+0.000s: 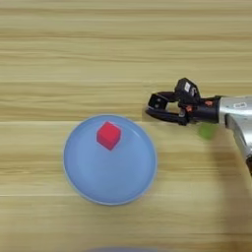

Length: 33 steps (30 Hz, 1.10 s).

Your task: Move the objects on the table

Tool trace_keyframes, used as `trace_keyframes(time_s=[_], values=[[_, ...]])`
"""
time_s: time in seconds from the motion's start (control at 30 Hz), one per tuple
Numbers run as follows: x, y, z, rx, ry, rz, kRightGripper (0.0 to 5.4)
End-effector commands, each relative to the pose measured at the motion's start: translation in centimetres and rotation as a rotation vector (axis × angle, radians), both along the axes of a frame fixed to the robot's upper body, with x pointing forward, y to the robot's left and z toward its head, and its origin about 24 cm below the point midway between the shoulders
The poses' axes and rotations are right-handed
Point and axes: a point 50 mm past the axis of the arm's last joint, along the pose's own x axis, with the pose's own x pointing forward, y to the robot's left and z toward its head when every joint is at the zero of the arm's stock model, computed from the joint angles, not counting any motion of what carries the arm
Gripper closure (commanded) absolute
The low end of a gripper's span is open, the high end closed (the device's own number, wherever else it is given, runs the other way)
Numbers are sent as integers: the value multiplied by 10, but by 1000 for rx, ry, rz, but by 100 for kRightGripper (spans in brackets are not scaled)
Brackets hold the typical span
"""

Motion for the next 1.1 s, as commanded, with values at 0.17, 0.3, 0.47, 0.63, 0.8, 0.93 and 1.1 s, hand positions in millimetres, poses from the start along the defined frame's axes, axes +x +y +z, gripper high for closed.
trace_keyframes(time_s=[0.17,0.3,0.47,0.63,0.8,0.93,1.1], values=[[-8,25,28,16,-100,118,293],[-17,30,21,10,-48,161,293],[-24,33,12,-19,-13,204,293],[-25,30,2,-64,22,220,293],[-23,30,-4,-88,36,227,293],[-23,32,-7,-102,37,237,293],[-24,33,-10,-113,37,246,293]])
